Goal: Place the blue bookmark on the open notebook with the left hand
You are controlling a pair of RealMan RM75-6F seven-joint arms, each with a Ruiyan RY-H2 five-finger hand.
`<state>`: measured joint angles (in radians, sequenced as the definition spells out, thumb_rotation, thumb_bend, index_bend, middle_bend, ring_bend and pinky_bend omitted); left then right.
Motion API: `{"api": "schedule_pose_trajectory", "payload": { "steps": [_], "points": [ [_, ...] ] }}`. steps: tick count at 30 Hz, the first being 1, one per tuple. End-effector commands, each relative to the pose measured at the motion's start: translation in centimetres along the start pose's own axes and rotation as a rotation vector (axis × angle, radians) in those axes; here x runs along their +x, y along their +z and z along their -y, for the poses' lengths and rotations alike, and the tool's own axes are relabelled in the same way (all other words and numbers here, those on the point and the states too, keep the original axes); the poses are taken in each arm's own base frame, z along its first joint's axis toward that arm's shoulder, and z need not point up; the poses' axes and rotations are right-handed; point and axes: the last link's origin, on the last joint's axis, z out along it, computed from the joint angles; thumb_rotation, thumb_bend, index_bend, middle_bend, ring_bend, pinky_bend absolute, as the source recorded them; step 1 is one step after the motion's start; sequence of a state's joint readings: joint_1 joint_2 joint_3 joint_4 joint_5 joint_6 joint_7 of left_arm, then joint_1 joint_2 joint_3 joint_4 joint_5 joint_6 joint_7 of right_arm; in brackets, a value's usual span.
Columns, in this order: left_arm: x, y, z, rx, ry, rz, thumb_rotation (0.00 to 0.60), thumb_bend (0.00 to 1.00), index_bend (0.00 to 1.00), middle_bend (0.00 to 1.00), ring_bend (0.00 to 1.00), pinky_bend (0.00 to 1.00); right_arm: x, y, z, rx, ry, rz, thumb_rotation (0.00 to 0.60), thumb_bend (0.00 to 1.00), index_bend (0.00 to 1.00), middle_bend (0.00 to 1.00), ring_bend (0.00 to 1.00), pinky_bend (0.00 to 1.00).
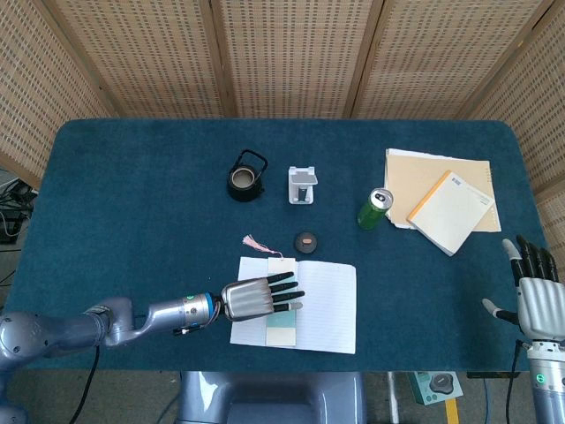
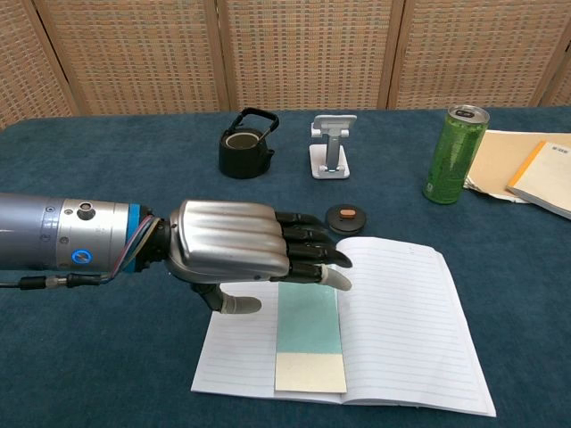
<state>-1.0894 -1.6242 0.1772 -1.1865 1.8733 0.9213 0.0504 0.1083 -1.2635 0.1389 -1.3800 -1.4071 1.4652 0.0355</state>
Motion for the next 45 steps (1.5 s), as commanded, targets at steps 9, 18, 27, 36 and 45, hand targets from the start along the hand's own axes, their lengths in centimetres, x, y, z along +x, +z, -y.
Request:
{"api": "schedule_pose_trajectory", "payload": {
  "steps": [9,18,27,36,45],
  "points": [
    [-0.5,-1.5,0.3,0.036,-0.118,0.122,0.600,1.00,0.09,0.00,0.00,0.05,0.1,-0.1,0.2,0.006,0.002,-0.003,0.600,0.08,0.04,0.00,0.00,0.00],
    [-0.8,-1.5,0.7,0.068,-0.128,0.175,0.600,1.00,0.19,0.00,0.00,0.11,0.0,-0.1,0.2,0.008,0.008,0.002,0.600,0.08,0.04,0.00,0.00,0.00],
    [-0.9,-0.8,0.6,0.091,-0.130,0.178,0.600,1.00,0.19,0.00,0.00,0.11,0.1,0.0,0.1,0.005,0.011,0.001,0.600,0.08,0.04,0.00,0.00,0.00],
    [-0.8,-0.4,0.4,0.086,-0.137,0.186,0.600,1.00,0.20,0.00,0.00,0.11,0.1,0.0,0.0,0.001,0.016,-0.001,0.600,0.08,0.03,0.00,0.00,0.00],
    [-0.7,-0.7,0.2,0.071,-0.115,0.185,0.600,1.00,0.22,0.00,0.00,0.11,0.1,0.0,0.0,0.003,0.016,0.000,0.600,0.08,0.03,0.00,0.00,0.00]
  ]
}}
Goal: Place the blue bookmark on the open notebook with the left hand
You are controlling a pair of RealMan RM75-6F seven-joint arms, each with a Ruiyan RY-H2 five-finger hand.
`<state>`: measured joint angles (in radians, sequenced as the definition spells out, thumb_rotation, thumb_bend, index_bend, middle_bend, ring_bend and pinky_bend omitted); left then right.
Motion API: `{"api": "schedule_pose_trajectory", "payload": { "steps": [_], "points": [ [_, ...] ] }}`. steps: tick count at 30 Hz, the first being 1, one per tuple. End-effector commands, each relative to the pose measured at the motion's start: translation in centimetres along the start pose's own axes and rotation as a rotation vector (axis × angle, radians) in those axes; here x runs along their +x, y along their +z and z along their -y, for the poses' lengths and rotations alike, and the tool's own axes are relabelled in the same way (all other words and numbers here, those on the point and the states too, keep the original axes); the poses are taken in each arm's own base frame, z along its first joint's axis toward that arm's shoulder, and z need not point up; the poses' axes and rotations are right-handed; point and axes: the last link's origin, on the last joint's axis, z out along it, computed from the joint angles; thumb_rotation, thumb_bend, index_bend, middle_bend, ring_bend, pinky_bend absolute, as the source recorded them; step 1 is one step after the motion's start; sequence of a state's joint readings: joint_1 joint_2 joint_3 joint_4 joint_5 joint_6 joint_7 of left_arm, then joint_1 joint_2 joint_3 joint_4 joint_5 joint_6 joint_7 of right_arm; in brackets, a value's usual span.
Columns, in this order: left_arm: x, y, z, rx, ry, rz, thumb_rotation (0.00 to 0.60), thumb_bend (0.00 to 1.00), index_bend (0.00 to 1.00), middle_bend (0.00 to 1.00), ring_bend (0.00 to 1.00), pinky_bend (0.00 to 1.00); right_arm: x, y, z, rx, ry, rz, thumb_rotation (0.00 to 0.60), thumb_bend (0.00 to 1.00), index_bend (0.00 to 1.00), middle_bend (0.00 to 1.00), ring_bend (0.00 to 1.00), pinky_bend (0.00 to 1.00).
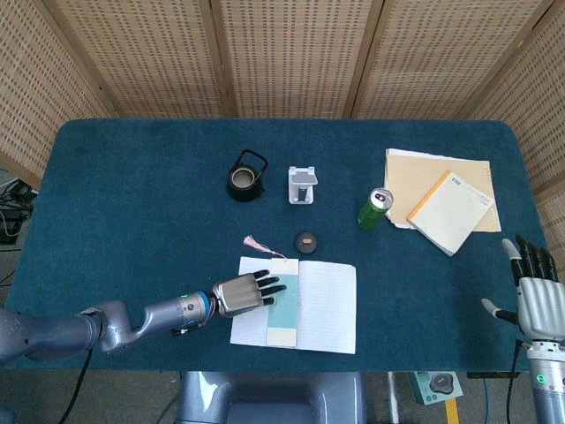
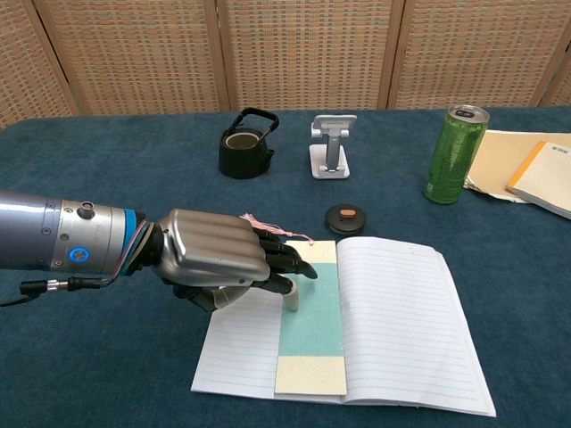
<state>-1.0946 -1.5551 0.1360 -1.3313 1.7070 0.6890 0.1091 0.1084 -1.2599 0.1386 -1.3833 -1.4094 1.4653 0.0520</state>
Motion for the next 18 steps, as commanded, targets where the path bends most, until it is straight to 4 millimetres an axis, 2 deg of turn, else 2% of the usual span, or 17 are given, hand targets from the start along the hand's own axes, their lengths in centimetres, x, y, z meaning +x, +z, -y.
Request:
{"api": "schedule_pose_trajectory", "payload": {
  "steps": [1,18],
  "points": [
    [0.00,-0.07,-0.05,-0.004,0.003,0.000,0.600,1.00,0.22,0.00,0.00,0.11,0.01,-0.02,0.02,0.000,0.000,0.000,0.600,0.08,0.03,0.00,0.00,0.00],
    [0.23,-0.29,0.14,-0.005,0.042,-0.008,0.600,1.00,0.22,0.00,0.00,0.11,0.06,-0.09,0.17,0.007,0.000,-0.002,0.600,0.08,0.03,0.00,0.00,0.00]
  ]
}}
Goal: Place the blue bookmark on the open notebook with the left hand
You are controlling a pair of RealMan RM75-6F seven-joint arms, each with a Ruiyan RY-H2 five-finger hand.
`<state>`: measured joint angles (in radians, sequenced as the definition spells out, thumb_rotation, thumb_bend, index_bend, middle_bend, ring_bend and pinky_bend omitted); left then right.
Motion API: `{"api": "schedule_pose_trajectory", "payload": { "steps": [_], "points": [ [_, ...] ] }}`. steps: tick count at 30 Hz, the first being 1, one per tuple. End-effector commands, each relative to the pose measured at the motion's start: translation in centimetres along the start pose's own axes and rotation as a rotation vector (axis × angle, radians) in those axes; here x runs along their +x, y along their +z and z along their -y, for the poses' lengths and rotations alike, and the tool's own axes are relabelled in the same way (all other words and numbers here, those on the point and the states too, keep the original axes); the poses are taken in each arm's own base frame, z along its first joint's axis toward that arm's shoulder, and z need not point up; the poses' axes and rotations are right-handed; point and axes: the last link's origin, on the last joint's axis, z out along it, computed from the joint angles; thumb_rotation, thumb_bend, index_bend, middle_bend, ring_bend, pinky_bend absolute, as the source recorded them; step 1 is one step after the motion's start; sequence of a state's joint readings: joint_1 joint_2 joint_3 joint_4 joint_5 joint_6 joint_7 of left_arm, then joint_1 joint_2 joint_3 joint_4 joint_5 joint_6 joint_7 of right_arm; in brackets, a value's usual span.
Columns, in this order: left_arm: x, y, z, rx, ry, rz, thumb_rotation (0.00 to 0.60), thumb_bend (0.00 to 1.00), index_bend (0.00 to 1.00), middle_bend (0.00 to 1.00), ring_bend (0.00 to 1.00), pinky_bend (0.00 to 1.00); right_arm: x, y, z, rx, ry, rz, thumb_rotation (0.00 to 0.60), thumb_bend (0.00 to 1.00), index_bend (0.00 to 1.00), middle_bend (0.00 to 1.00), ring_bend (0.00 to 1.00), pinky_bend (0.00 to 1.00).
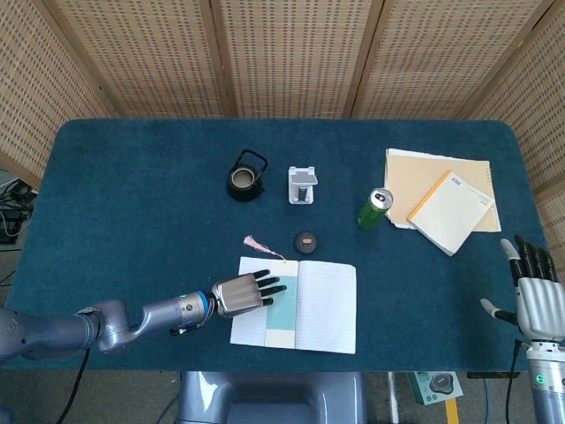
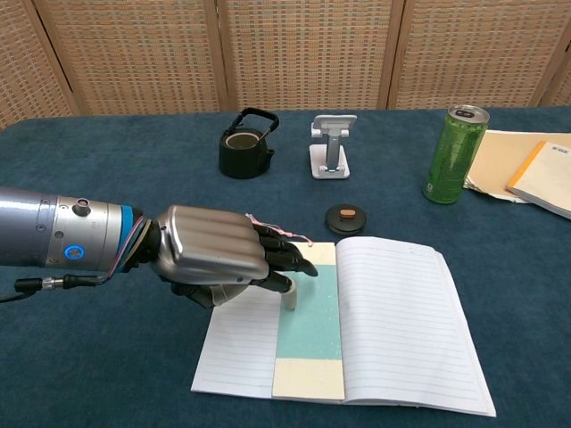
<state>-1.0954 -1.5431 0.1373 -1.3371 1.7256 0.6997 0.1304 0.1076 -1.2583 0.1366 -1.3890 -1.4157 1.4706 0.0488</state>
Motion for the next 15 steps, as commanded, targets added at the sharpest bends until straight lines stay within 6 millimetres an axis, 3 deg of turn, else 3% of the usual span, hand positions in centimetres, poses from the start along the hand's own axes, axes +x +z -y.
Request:
{"api": "schedule_pose_trajectory", "payload": {
  "steps": [1,15],
  "points": [
    [-0.02,-0.01,0.03,0.001,0.003,0.001,0.600,1.00,0.22,0.00,0.00,0.11,-0.01,-0.01,0.01,0.000,0.000,0.000,0.600,0.08,0.03,0.00,0.00,0.00],
    [-0.17,-0.19,0.13,0.007,0.006,0.003,0.600,1.00,0.22,0.00,0.00,0.11,-0.05,-0.04,0.14,0.005,-0.004,0.001,0.600,0.08,0.03,0.00,0.00,0.00]
  ]
}}
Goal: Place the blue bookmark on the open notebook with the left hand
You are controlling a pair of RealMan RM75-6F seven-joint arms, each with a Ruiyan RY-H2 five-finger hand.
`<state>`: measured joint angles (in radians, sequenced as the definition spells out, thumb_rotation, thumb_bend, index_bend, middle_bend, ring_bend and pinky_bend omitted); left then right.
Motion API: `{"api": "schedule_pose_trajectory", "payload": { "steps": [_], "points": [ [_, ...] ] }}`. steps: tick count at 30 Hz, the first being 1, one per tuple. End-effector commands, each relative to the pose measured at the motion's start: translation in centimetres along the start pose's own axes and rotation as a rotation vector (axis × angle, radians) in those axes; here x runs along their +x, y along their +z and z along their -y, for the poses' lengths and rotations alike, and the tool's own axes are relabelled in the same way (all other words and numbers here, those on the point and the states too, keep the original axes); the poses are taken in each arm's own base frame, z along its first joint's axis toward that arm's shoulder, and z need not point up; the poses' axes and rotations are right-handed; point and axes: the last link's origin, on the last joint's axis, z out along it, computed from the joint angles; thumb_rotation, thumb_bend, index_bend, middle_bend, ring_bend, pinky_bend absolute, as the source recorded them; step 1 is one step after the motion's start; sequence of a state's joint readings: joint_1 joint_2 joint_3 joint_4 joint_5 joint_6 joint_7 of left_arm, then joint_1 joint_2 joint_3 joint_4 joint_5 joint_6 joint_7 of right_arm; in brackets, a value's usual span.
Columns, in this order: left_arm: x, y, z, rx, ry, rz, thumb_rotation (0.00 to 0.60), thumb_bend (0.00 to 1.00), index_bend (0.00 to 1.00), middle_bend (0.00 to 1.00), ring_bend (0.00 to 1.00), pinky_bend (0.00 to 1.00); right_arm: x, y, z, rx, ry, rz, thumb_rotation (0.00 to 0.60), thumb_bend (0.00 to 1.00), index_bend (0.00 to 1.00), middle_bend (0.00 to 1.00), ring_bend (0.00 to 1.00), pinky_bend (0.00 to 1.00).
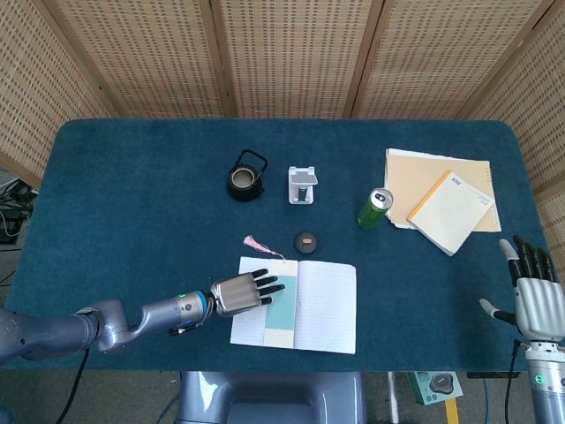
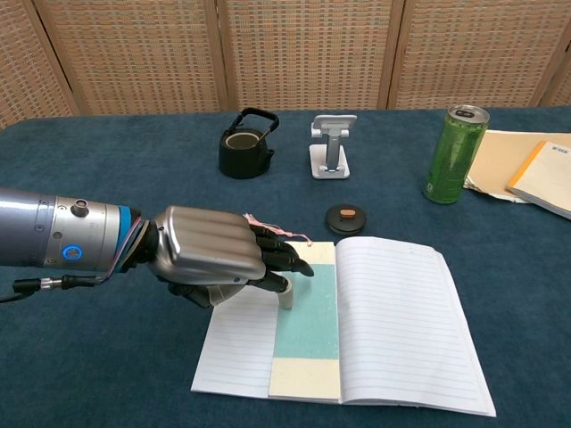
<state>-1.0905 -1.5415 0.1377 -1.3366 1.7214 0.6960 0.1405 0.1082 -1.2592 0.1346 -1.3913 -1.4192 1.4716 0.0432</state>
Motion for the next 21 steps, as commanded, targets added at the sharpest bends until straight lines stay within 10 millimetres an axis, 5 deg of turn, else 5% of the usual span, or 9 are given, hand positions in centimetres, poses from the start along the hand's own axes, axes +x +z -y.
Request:
{"api": "schedule_pose_trajectory", "payload": {
  "steps": [1,11,14,16,21],
  "points": [
    [0.1,-0.1,0.1,0.003,0.002,-0.008,0.600,1.00,0.22,0.00,0.00,0.11,0.0,0.0,0.0,0.000,-0.001,-0.001,0.600,0.08,0.03,0.00,0.00,0.00],
    [2.7,-1.0,1.1,0.038,-0.061,-0.175,0.600,1.00,0.20,0.00,0.00,0.10,0.1,0.0,0.0,0.001,0.001,-0.009,0.600,0.08,0.03,0.00,0.00,0.00],
    [4.5,-2.8,2.4,0.139,-0.075,-0.343,0.600,1.00,0.18,0.00,0.00,0.06,0.2,0.0,0.0,0.002,0.004,-0.014,0.600,0.08,0.03,0.00,0.00,0.00],
    [4.5,-3.7,2.8,0.201,-0.087,-0.388,0.600,0.93,0.14,0.00,0.00,0.02,0.2,0.0,0.0,0.003,0.005,-0.014,0.600,0.08,0.03,0.00,0.00,0.00],
    [3.8,-7.3,3.8,0.432,-0.130,-0.454,0.600,0.47,0.01,0.00,0.00,0.00,0.2,-0.1,0.3,0.016,0.006,-0.015,0.600,0.08,0.03,0.00,0.00,0.00]
  ]
}}
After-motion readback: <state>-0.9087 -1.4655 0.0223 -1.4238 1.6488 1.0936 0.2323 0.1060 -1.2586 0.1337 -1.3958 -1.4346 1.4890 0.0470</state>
